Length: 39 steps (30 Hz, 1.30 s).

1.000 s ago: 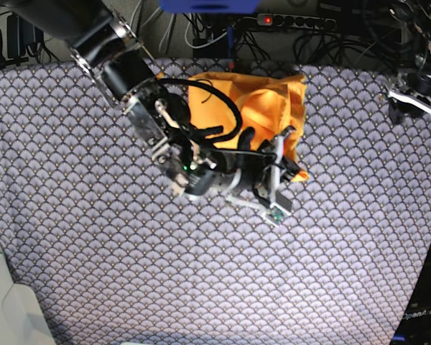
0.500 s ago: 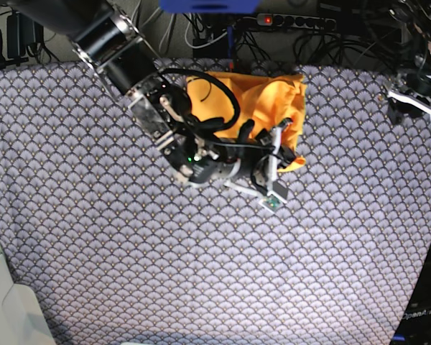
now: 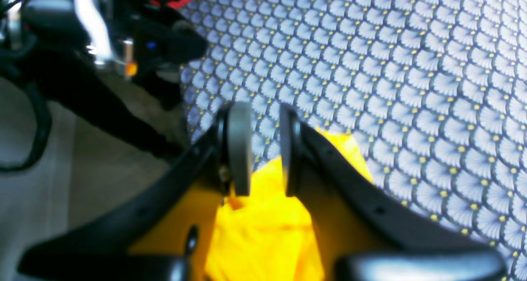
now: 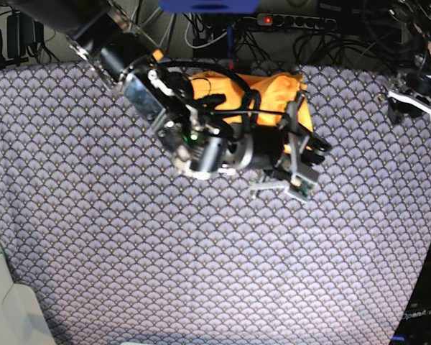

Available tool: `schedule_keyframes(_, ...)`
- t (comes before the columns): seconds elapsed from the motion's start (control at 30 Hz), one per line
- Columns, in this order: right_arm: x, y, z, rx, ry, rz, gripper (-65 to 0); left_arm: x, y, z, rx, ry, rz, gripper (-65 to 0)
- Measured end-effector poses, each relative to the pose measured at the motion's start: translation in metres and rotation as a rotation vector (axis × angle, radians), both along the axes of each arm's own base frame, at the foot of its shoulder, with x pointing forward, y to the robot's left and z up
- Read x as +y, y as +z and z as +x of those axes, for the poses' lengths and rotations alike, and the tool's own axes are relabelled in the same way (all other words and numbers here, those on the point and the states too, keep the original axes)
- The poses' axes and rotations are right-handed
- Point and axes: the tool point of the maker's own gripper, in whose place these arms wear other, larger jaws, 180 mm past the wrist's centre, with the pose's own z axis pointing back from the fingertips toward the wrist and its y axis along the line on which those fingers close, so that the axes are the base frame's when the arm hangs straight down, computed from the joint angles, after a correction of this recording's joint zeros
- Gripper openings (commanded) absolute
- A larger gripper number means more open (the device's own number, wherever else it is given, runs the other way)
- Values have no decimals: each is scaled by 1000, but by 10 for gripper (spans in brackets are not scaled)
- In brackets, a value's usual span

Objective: Fold the T-shirt properly
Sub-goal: 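Smooth the bundle with the right gripper and release it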

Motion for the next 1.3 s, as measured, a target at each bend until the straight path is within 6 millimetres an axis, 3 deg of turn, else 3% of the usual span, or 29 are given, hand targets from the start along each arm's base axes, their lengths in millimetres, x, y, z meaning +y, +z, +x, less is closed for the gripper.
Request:
schedule_keyframes(0.07, -17, -4, 11, -9, -39, -16, -515, 0, -1, -1, 4, 0, 1, -338)
schedule_keyframes(0.17, -59, -31, 23, 25, -136, -79, -517, 0, -2, -3, 9, 1, 0, -338)
schedule_keyframes(0.23, -90, -59, 18, 80, -184, -145, -517, 1, -1, -3, 2, 1, 4, -338)
schedule_keyframes(0.3, -106, -74, 13, 113, -216, -170, -517, 0, -2, -4, 7, 3, 2, -338)
schedule_keyframes(0.43, -100, -74, 2, 135, -225, -108, -517, -2, -2, -3, 7, -2, -3, -338)
schedule_keyframes(0.6, -97, -90, -25, 202, -225, -91, -518, 0, -1, -1, 4, -5, 4, -337)
schedule_keyframes(0.87, -89, -98, -45, 240, -219, -51, -518, -1, -3, -5, 15, -6, 0, -336)
schedule_keyframes(1.1, -87, -119, -60, 297, -198, -89, -518, -3, 0, -13, 29, -17, 16, -335)
schedule_keyframes(1.2, -77, -113, -70, 282, -151, -88, -518, -4, 2, -13, 21, -21, 16, -334)
schedule_keyframes(1.3, -66, -80, -73, 215, -108, -35, -516, -11, 4, -12, 30, -51, 28, -334)
